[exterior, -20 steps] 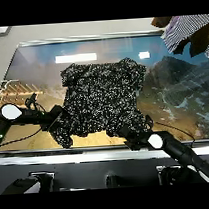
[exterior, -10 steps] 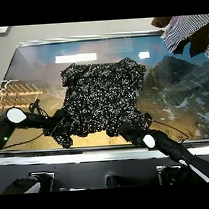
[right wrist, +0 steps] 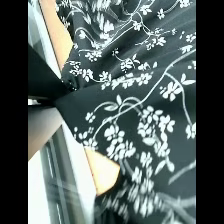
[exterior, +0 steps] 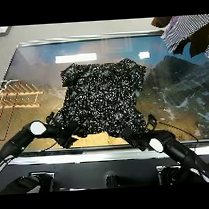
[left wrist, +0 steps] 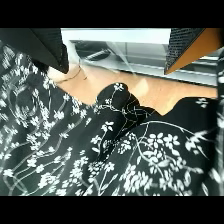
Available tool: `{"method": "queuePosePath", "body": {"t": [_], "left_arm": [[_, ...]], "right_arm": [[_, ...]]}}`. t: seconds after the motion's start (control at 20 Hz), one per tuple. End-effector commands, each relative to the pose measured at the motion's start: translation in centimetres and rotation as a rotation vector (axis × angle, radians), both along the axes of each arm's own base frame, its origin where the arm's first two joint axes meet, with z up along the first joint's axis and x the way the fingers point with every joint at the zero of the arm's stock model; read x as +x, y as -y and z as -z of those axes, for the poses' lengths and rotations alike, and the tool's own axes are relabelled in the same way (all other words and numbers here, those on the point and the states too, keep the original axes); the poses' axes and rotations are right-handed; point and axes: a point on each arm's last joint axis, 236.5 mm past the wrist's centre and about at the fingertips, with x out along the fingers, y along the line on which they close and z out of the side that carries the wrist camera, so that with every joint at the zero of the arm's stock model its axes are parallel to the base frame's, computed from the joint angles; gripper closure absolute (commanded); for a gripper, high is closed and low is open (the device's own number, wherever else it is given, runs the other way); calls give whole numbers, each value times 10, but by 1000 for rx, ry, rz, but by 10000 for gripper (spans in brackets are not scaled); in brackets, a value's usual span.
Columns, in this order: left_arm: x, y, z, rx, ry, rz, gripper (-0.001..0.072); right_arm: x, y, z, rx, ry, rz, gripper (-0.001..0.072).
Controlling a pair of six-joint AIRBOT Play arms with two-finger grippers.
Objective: Fold the clothes and pants, and hang the long-sleeved shirts on hangers.
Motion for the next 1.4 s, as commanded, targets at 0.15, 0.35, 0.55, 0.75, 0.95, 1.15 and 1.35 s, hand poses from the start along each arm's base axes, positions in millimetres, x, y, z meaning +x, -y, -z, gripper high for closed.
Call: {"method": "queuePosePath", "body": {"t": [0.15, 0.35, 0.55, 0.75, 0.95, 1.15, 1.35], "left_arm": [[2, -8, 27, 83, -33, -64, 25], [16, -31, 34, 164, 18, -81, 25], [30, -27, 31, 149, 78, -101, 48], [27, -19, 27, 135, 98, -52, 677], [2, -34, -3, 148, 122, 174, 679], [-64, -53, -41, 196, 106, 402, 679], [-91, -35, -87, 122, 271, 463, 680]], "right_arm": [[-14, 23, -25, -30, 11, 41, 679], [-23, 28, -30, -34, 0, 31, 679], [-24, 25, -35, -9, 1, 38, 679], [-25, 25, -36, -6, -2, 40, 679], [-48, 33, -58, -102, -51, -132, 680], [-104, 30, -86, -74, -226, -287, 680], [-123, 43, -122, -74, -213, -320, 680]]}}
